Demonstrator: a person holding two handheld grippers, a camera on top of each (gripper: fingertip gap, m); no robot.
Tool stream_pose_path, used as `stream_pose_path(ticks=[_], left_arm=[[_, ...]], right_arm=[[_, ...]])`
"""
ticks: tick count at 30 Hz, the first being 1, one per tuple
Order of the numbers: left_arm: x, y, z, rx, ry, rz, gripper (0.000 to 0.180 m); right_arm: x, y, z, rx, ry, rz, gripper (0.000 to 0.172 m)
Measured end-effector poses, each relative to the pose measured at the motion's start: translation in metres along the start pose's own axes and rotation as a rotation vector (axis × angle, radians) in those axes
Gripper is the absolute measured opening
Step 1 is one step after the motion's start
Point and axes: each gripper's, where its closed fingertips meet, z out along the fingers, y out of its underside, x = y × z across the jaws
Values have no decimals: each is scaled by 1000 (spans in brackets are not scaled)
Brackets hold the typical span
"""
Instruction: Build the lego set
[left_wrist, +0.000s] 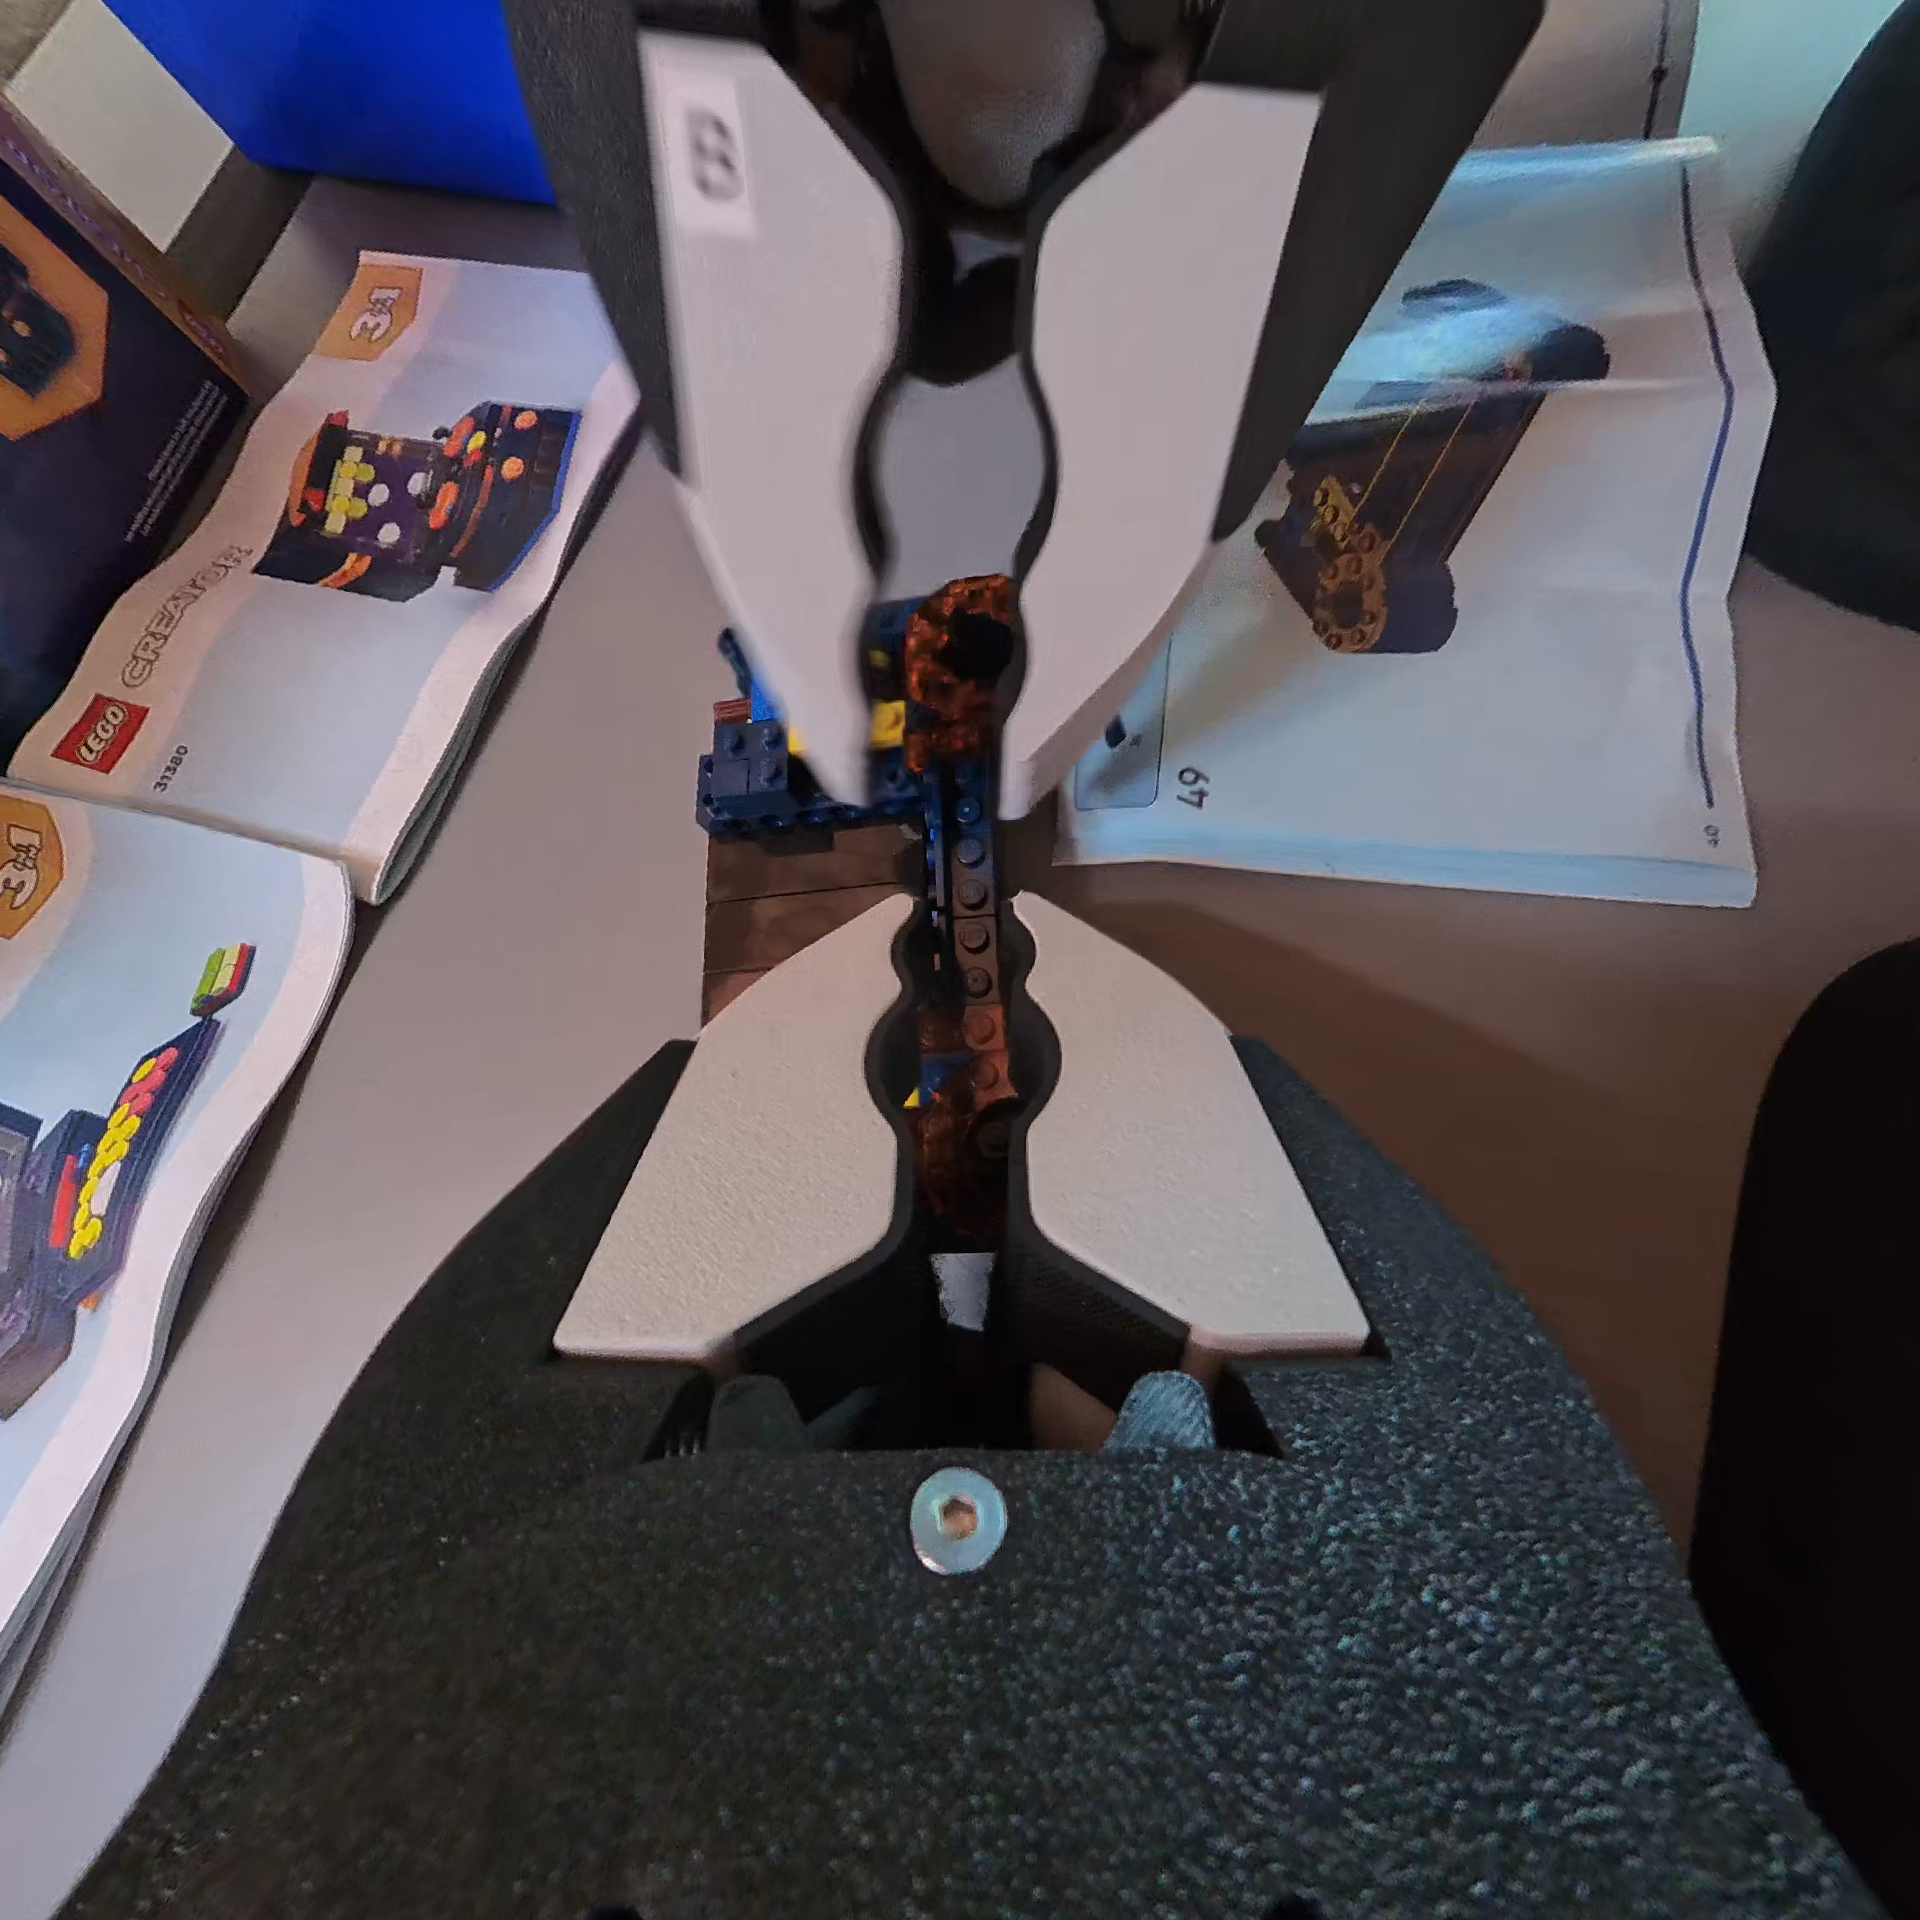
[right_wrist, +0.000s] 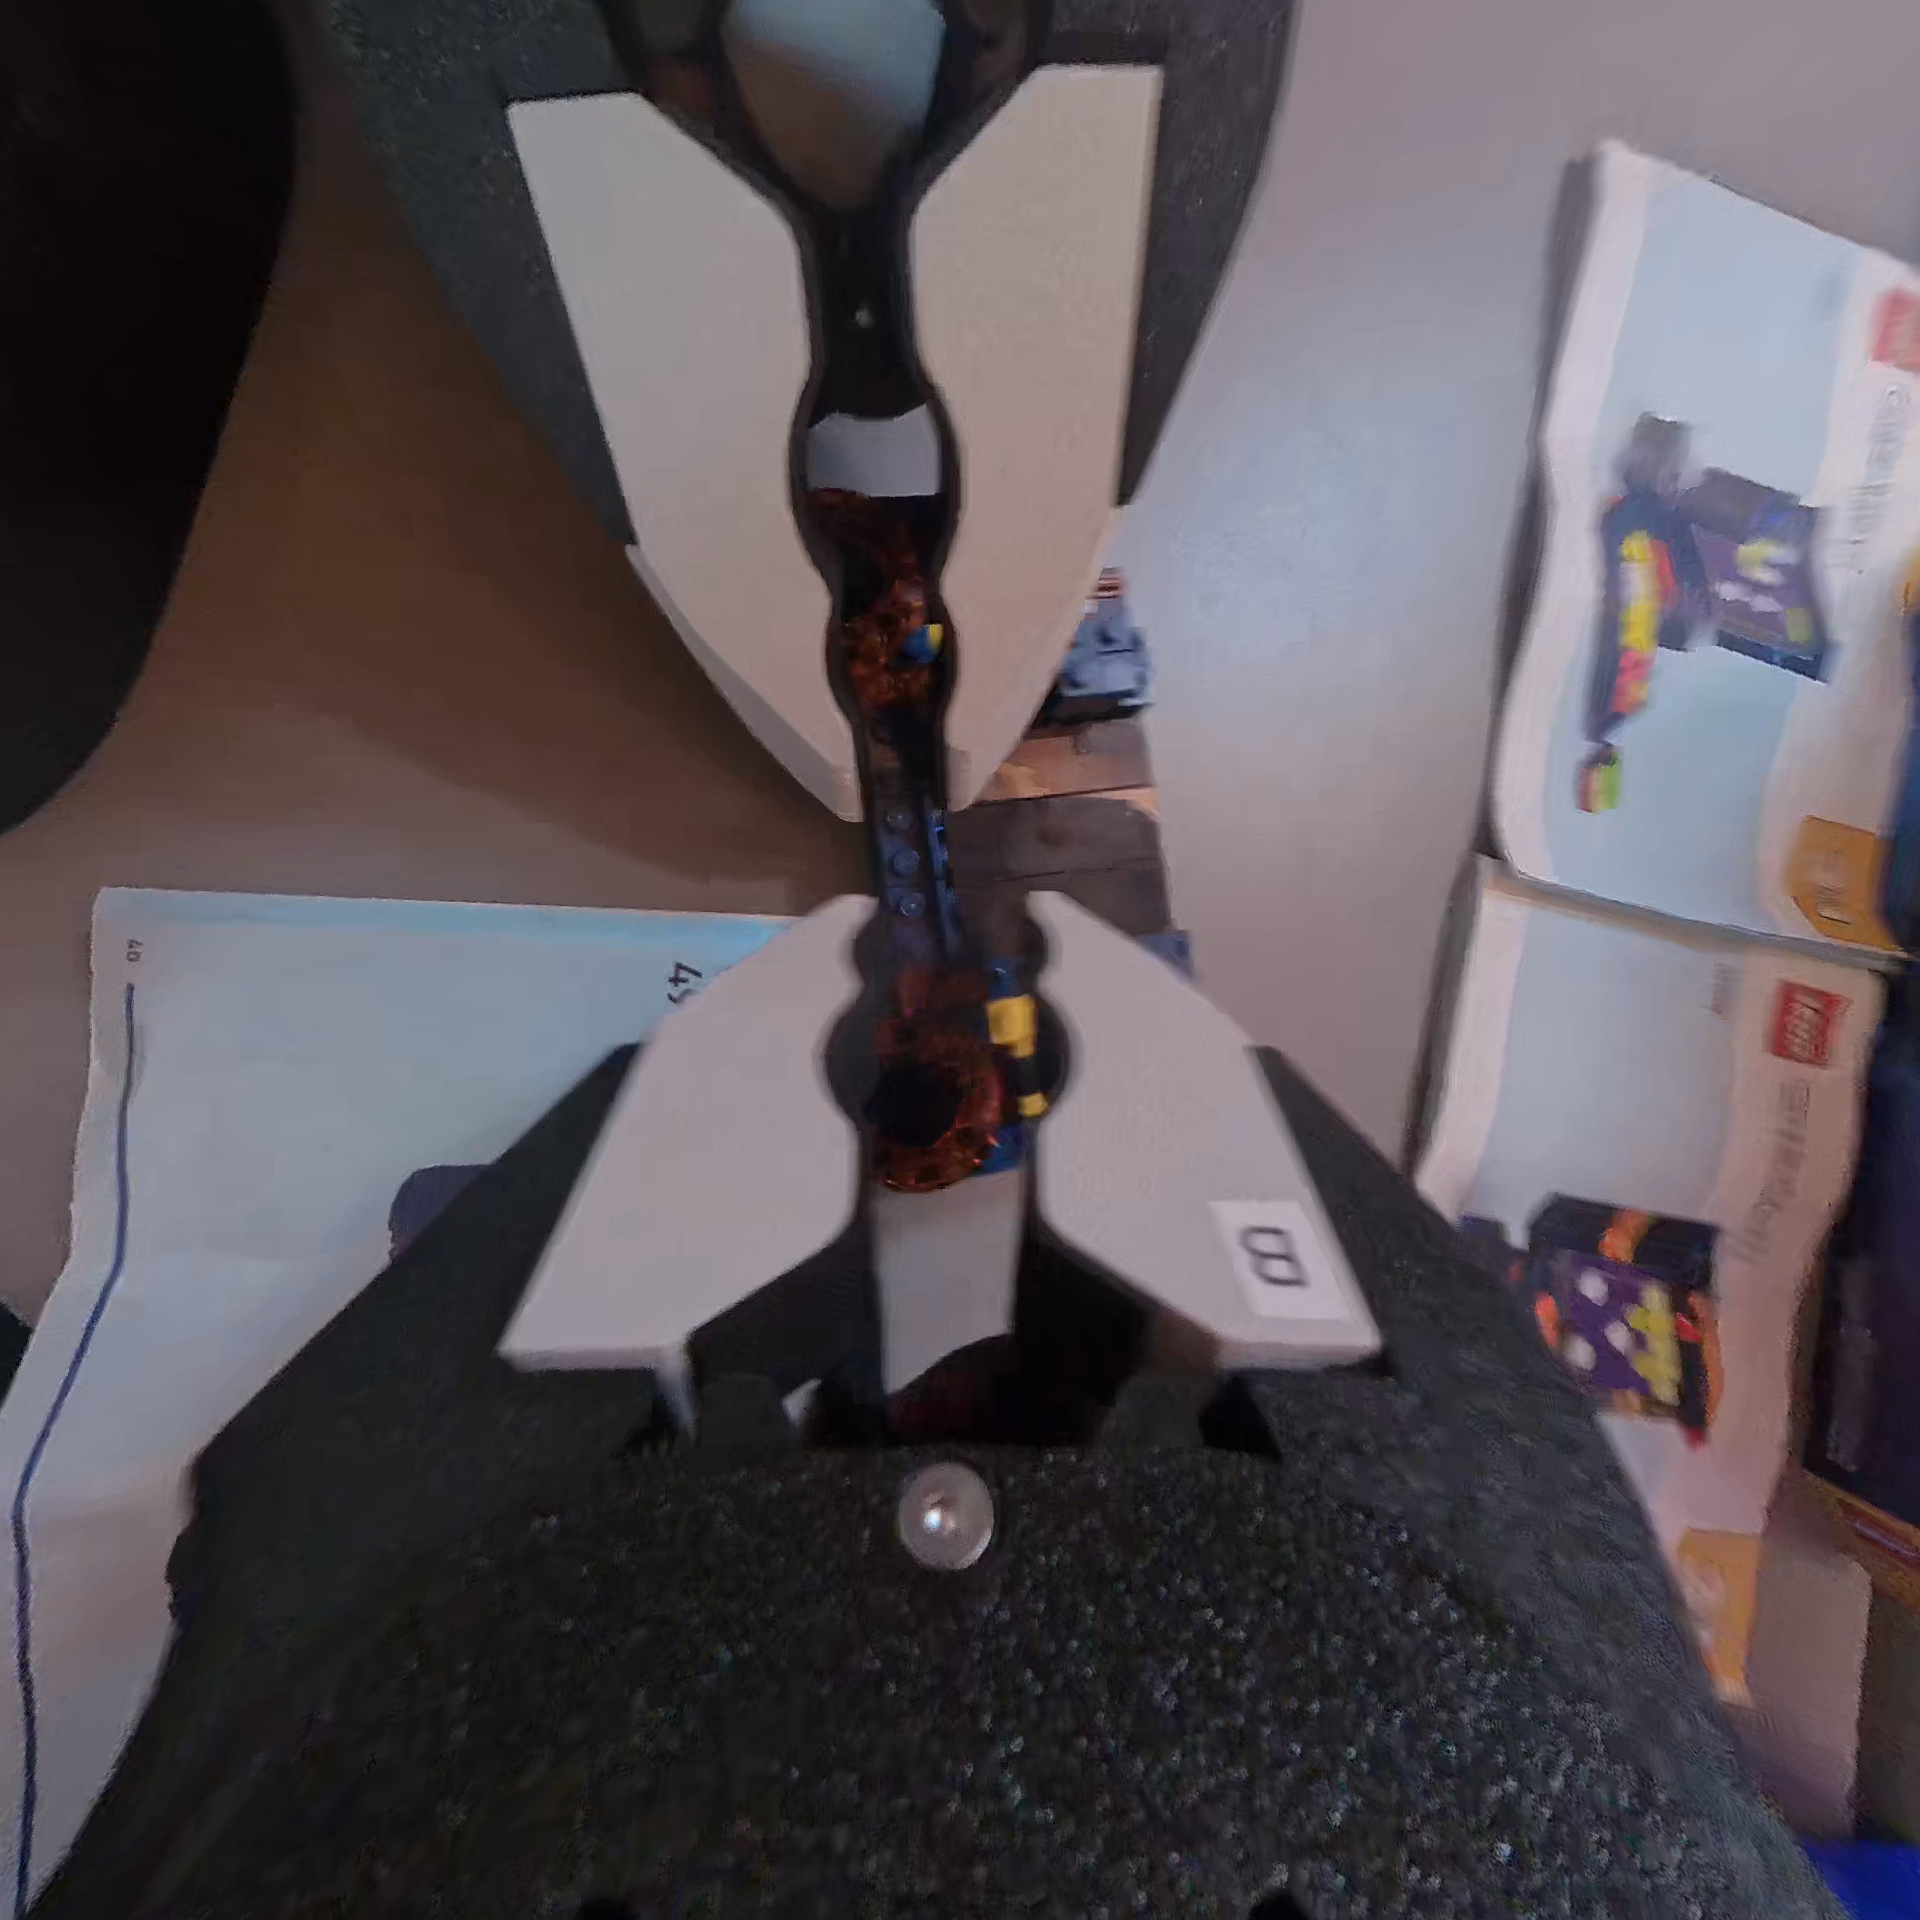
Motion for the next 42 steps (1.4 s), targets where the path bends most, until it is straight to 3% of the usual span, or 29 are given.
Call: stream_pose_path(ticks=[1, 3, 7, 10, 12, 14, 16, 20, 22, 25, 27, 29, 32, 36, 42], left_arm=[[1, -1, 1, 12, 4, 0, 14], [-5, -8, -5, 64, -27, -6, 39], [-27, -67, -55, 480, -178, -18, 60], [-33, -92, -93, 771, -236, -39, 65], [-33, -96, -97, 830, -191, -100, 78], [-30, -98, -92, 814, -154, -131, 85], [-21, -99, -80, 743, -148, -98, 81], [27, -100, -32, 494, -1, -52, 57], [58, -97, -5, 355, 93, -43, 53], [102, -97, 28, 230, 221, 6, 51], [115, -98, 45, 190, 243, 34, 46], [114, -93, 62, 133, 202, 57, 43], [105, -84, 80, 78, 108, 84, 31], [111, -75, 87, 33, 111, 120, 16], [113, -73, 87, 25, 154, 93, 12]], right_arm=[[5, -3, -9, 35, 48, 12, 45], [12, -20, -47, 209, 134, 94, 55], [5, -22, -157, 579, 340, 299, 70], [-16, 24, -218, 759, 592, 438, 78], [-32, 78, -237, 743, 789, 596, 79], [-53, 131, -240, 663, 929, 780, 77], [-77, 163, -229, 585, 961, 870, 72], [-93, 184, -197, 391, 859, 916, 55], [-100, 190, -173, 214, 729, 880, 55], [-102, 219, -154, -46, 712, 844, 57], [-108, 214, -143, -3, 613, 925, 34], [-113, 208, -141, 56, 554, 1016, 40], [-123, 208, -142, -27, 551, 1002, 42], [-130, 208, -144, -55, 514, 1041, 40], [-119, 201, -155, -8, 482, 973, 37]])
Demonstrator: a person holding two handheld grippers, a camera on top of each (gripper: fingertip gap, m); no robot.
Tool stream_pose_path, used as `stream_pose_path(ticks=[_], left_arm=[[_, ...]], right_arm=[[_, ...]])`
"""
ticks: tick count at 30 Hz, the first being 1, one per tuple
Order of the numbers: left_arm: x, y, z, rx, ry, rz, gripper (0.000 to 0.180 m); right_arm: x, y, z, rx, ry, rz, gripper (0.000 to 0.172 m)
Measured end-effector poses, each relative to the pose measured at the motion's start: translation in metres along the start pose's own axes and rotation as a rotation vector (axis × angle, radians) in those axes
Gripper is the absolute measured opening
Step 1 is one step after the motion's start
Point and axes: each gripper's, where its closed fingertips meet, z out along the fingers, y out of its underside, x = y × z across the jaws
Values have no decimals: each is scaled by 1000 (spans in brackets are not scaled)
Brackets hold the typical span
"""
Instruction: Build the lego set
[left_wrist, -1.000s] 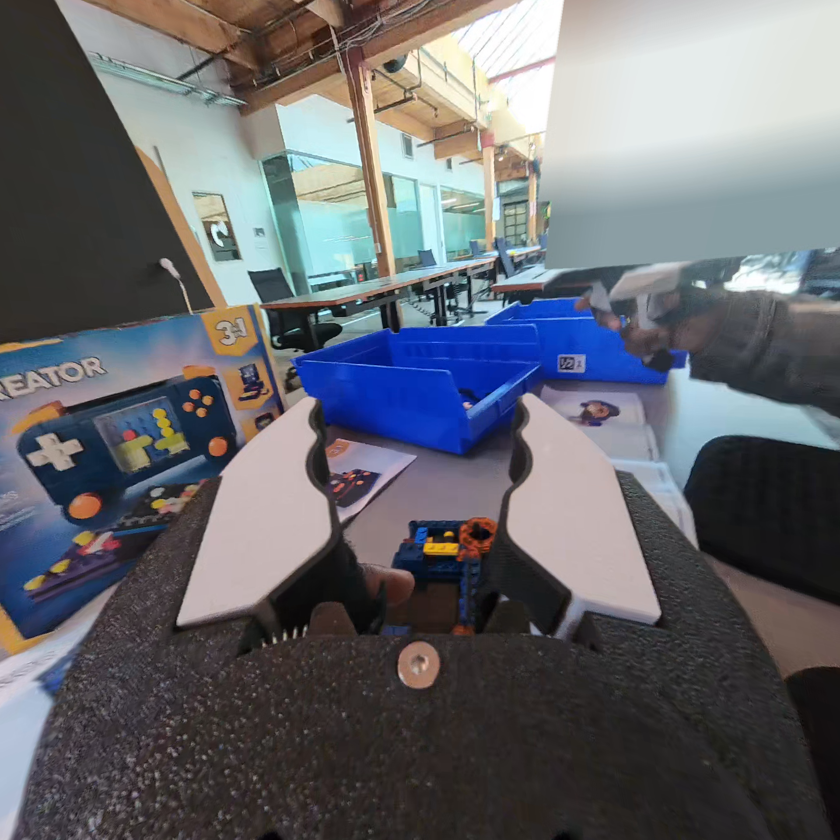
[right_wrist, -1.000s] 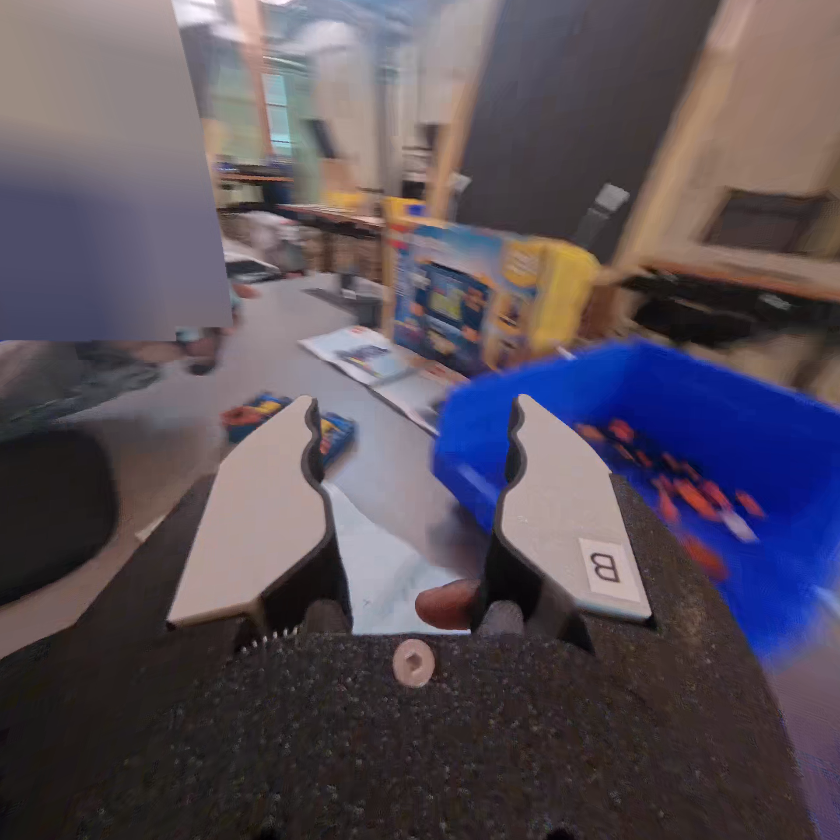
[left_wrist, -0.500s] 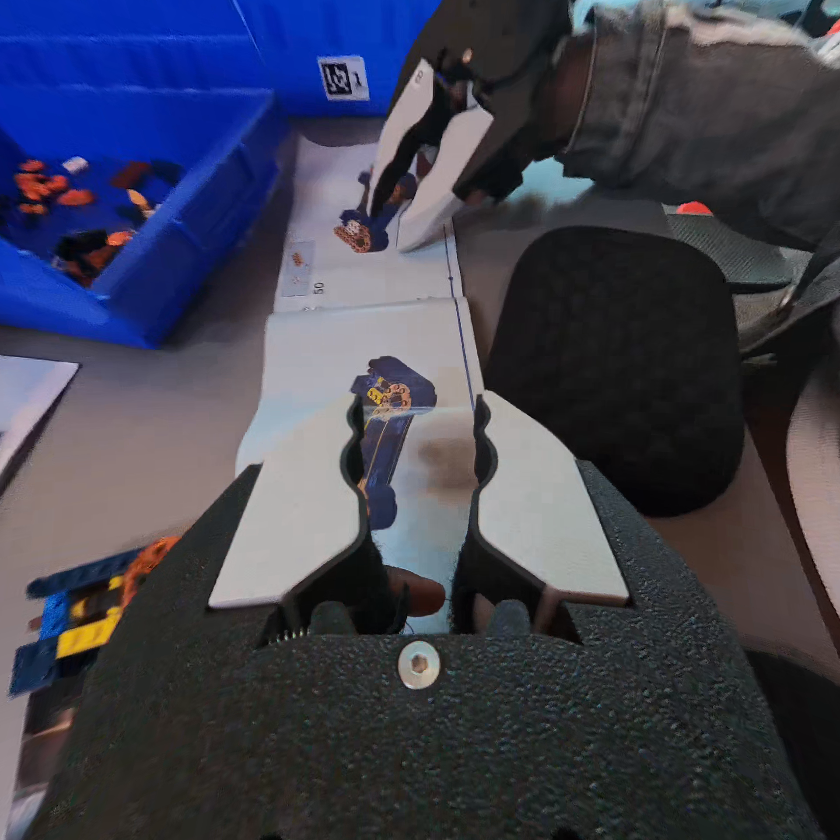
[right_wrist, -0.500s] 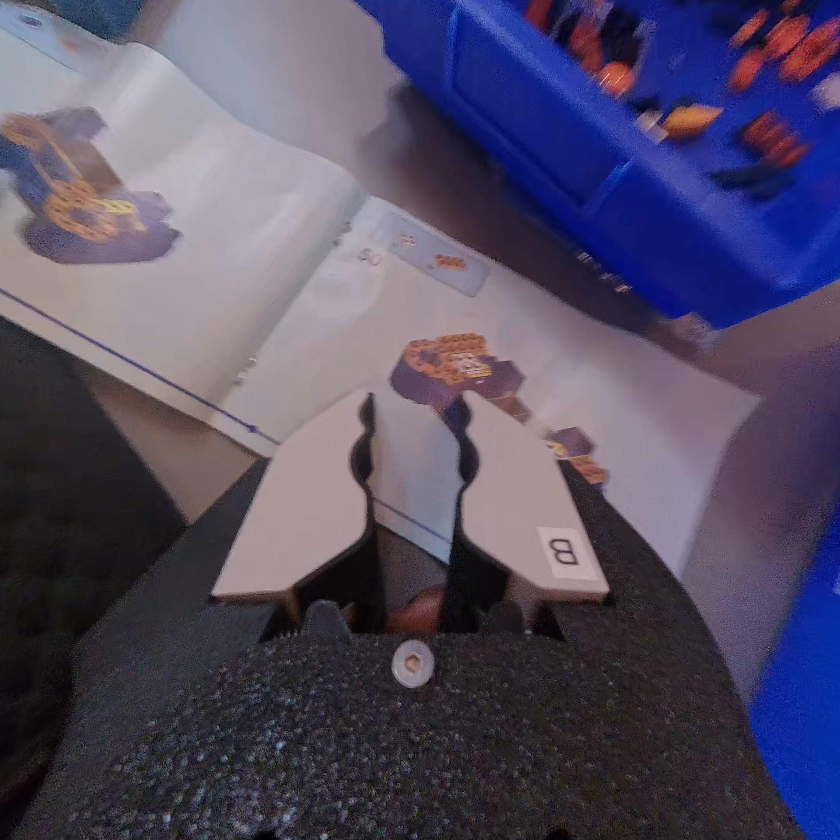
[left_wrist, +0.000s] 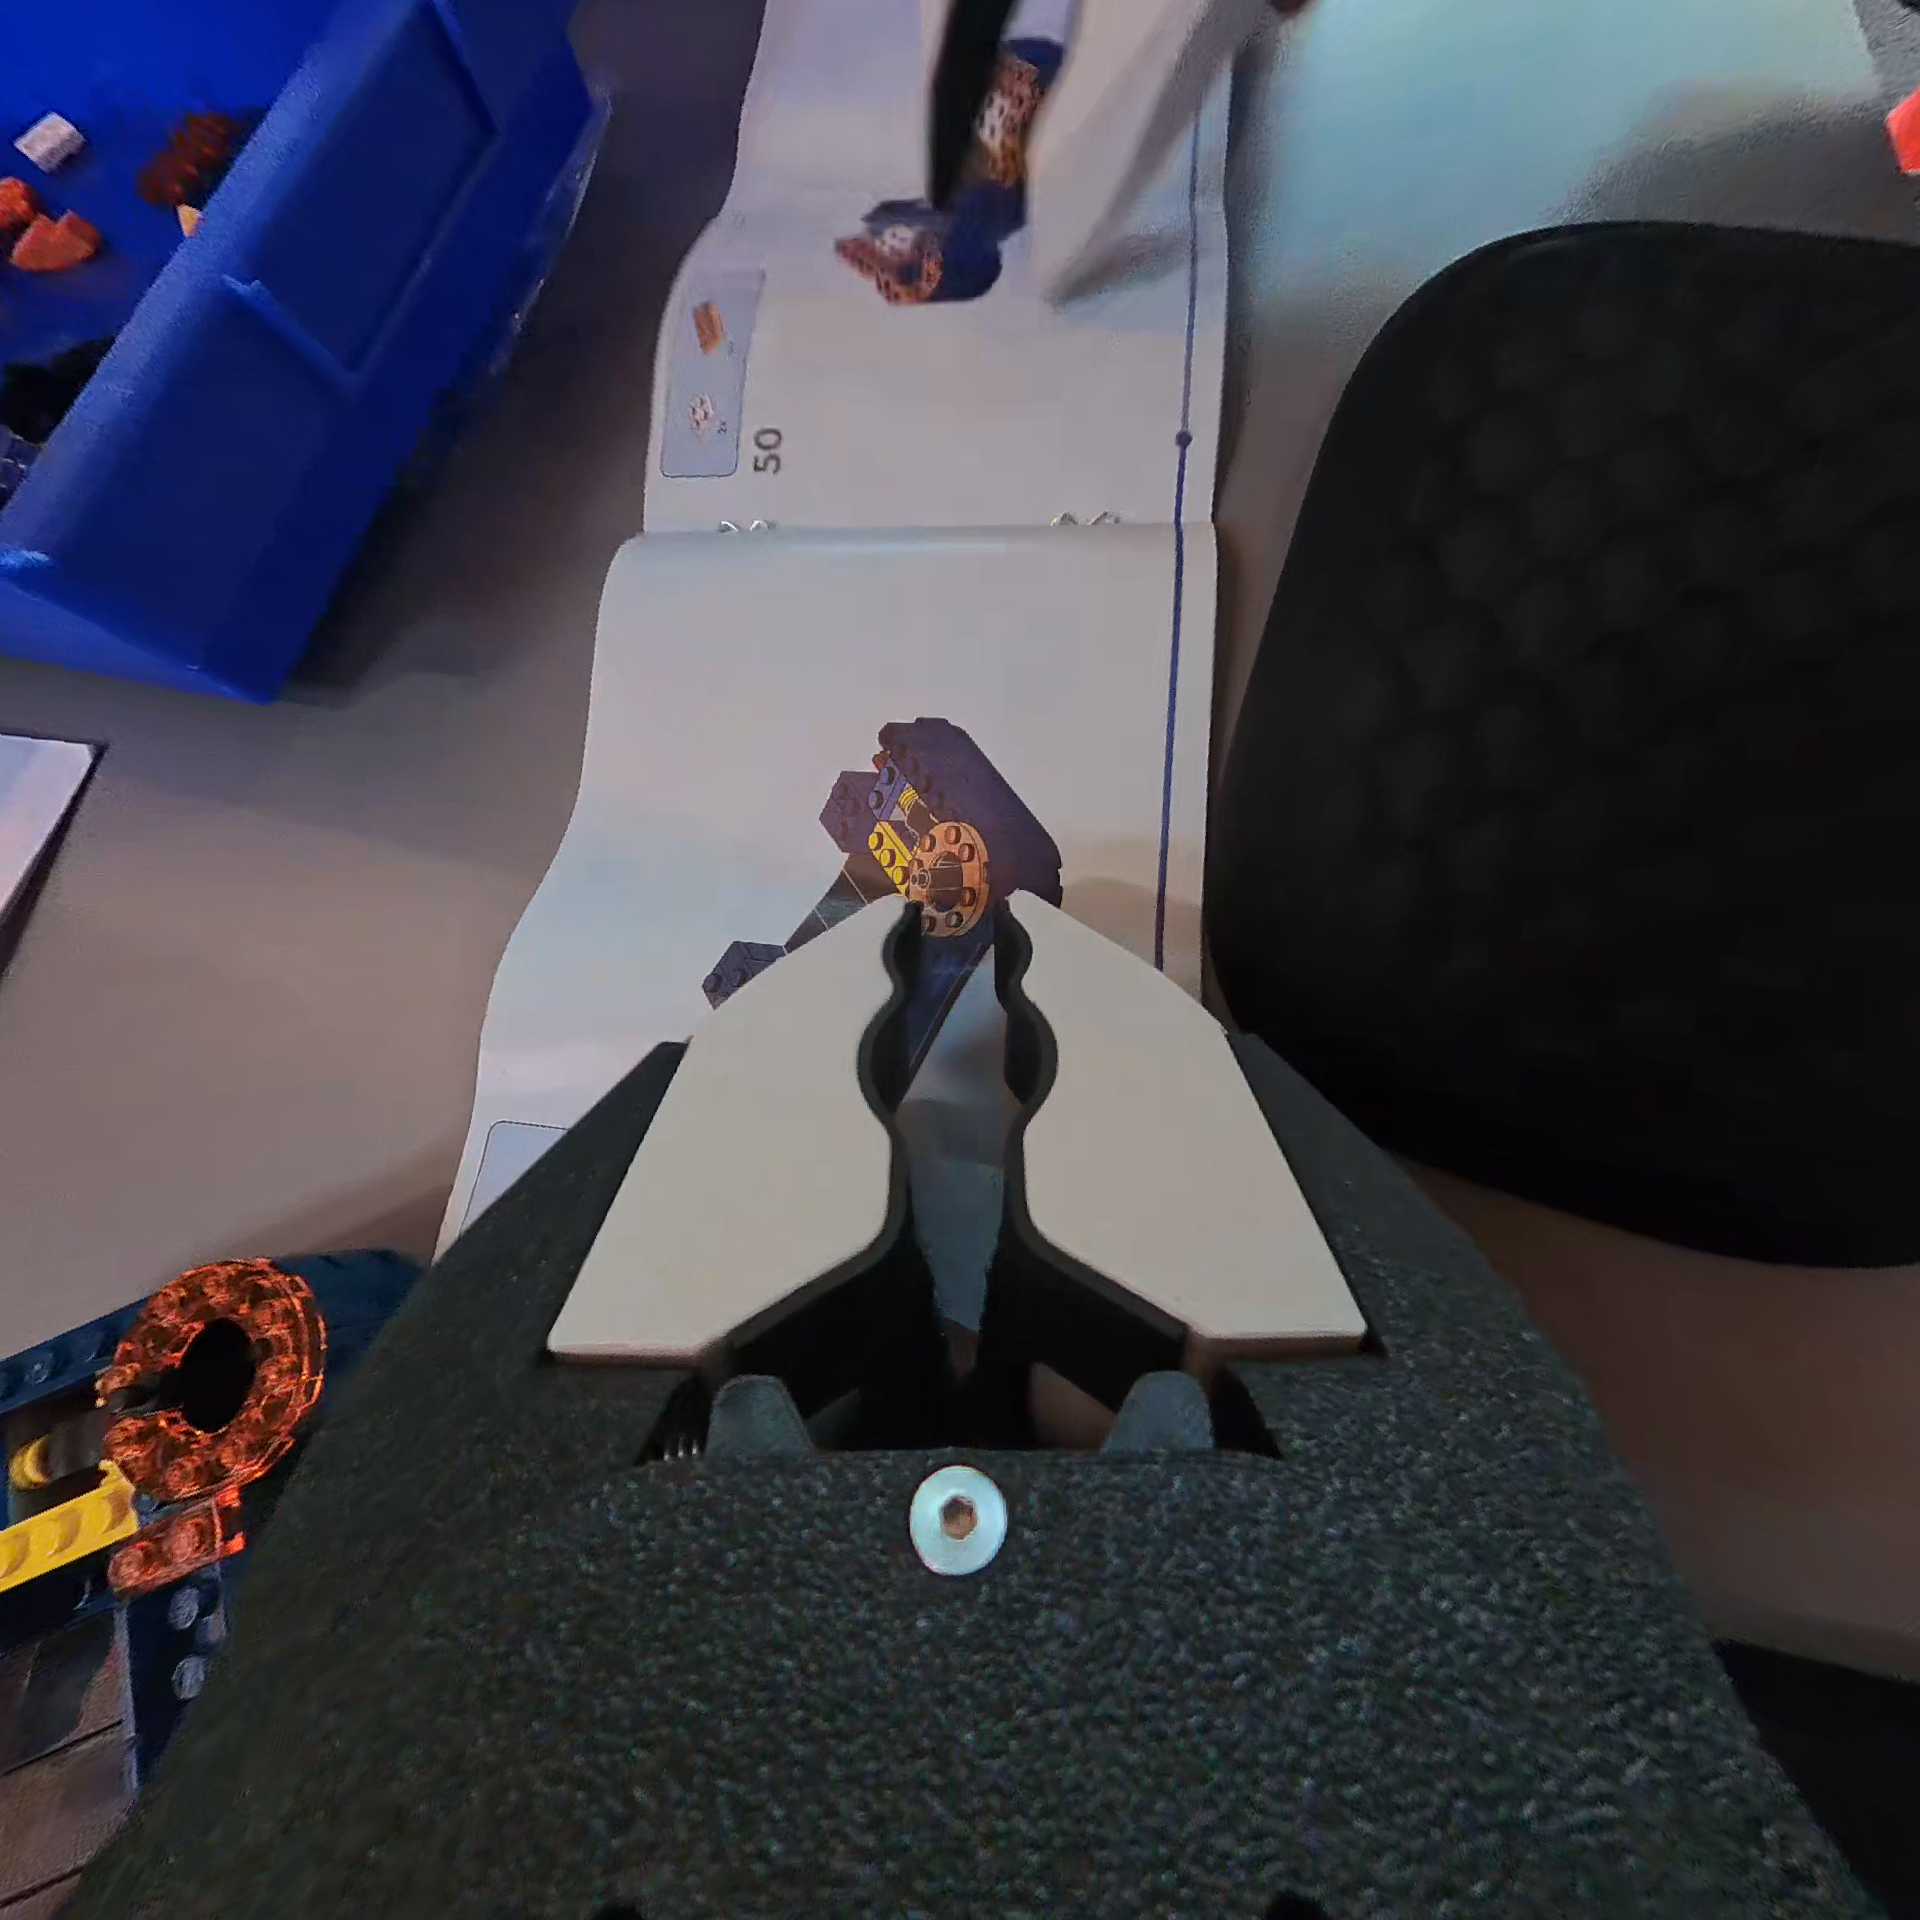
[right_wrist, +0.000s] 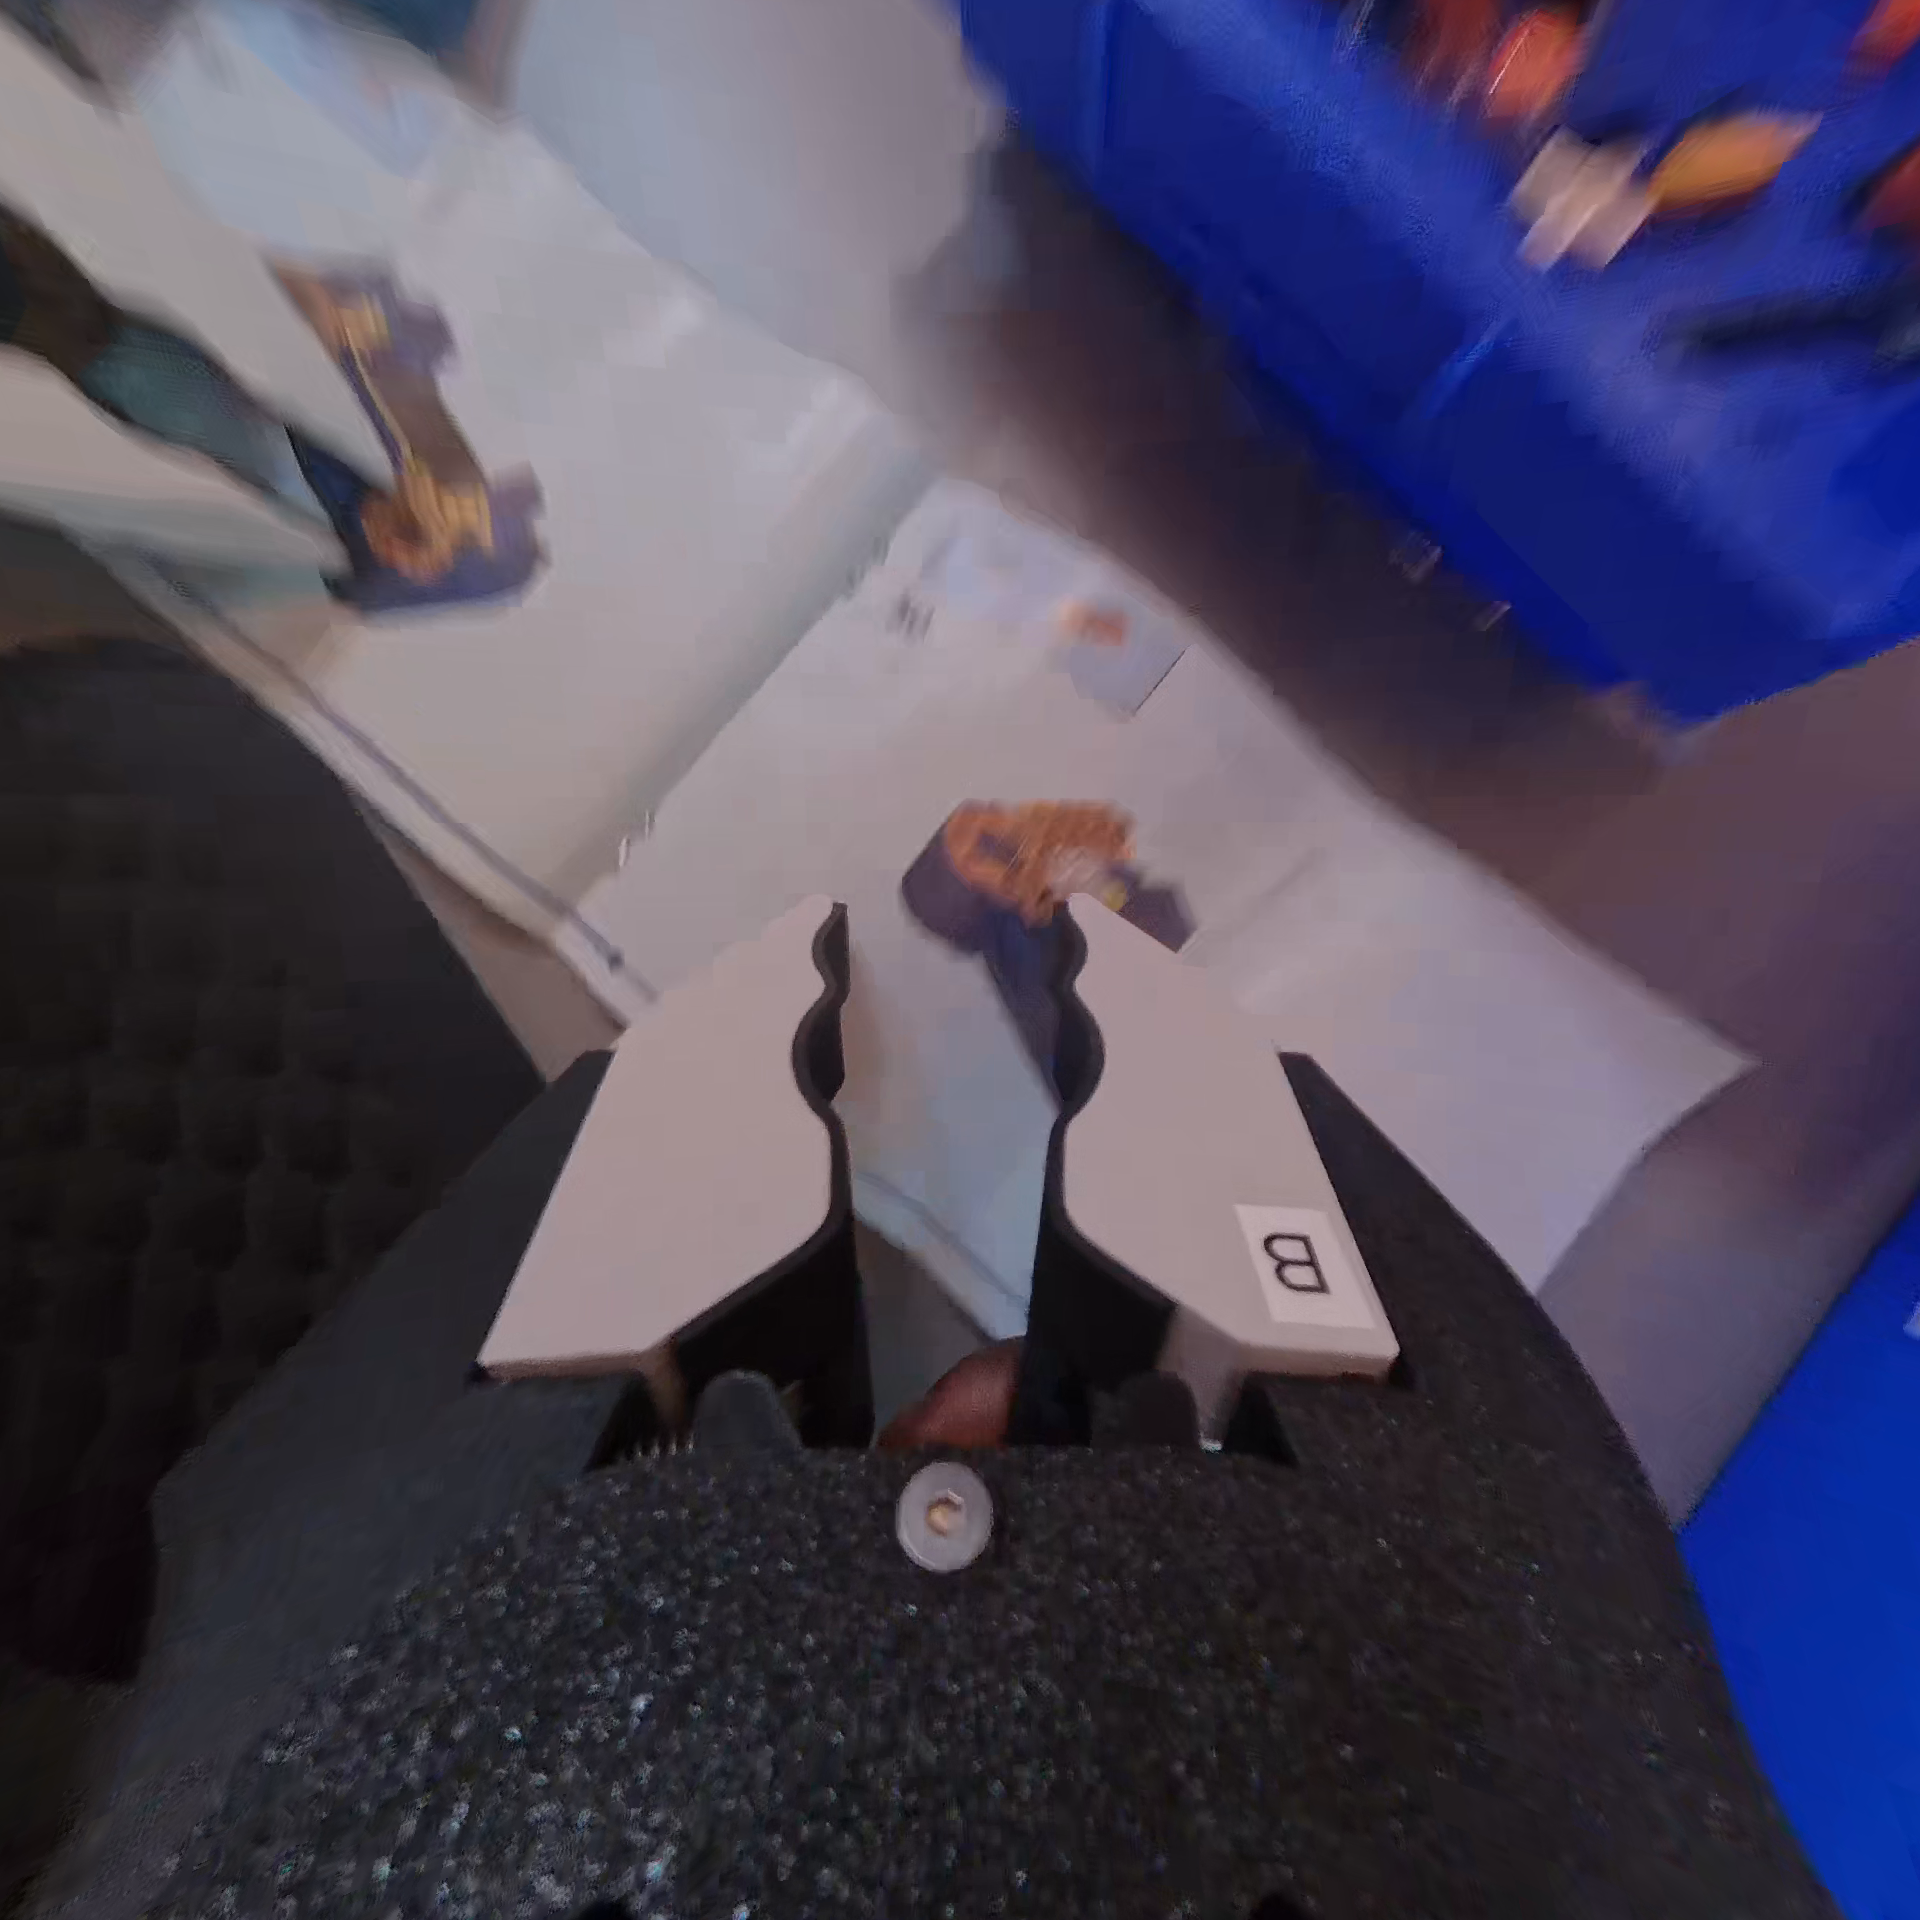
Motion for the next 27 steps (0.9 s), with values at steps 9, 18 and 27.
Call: stream_pose_path(ticks=[9, 18, 27], left_arm=[[2, 0, 0, 0, 18, -2, 10], [3, 1, 0, 1, 26, 4, 9], [4, 1, -1, 3, 27, 12, 9]], right_arm=[[70, -226, -114, 748, 131, -166, 46], [106, -231, 64, -53, -235, -495, 34], [110, -216, 165, -197, -235, -663, 33]])
